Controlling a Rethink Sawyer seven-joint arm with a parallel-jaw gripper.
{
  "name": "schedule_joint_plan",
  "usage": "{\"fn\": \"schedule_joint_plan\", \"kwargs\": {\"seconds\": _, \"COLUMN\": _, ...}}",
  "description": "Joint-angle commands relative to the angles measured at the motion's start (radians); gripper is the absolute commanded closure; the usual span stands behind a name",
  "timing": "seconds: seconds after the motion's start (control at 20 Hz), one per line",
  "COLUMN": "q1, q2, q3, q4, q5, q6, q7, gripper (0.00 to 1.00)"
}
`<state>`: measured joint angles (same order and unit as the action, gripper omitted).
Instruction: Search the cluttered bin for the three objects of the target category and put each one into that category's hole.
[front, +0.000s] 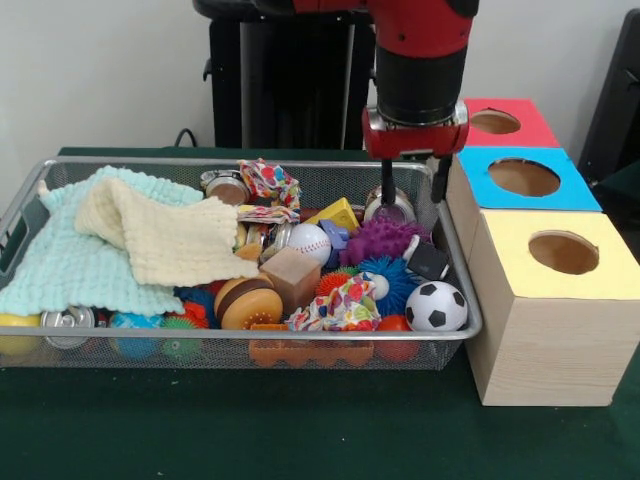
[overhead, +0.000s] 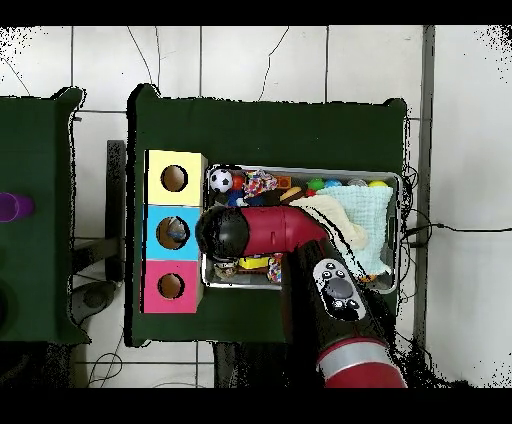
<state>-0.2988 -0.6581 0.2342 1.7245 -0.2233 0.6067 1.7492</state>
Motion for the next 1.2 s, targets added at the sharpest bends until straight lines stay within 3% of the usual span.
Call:
{"fn": "schedule_joint_plan", "kwargs": {"seconds": 0.05, "q1": -0.012, "q2": -0.033, "q3": -0.034, "q4": 0.059, "q5": -0.017, "q6": 0.090, "q7": 0.062, "gripper": 0.00}}
{"fn": "schedule_joint_plan", "kwargs": {"seconds": 0.35, "q1": -0.072, "q2": 0.033, "q3": -0.021, "q4": 0.060, "q5": -0.048, "q6": 0.006, "q7": 0.014, "gripper": 0.00}}
{"fn": "schedule_joint_plan", "kwargs": {"seconds": 1.2, "q1": -0.248, "q2": 0.152, "q3": 0.055, "q4": 0.016, "q5": -0.162, "q6": -0.052, "q7": -0.104, "gripper": 0.00}}
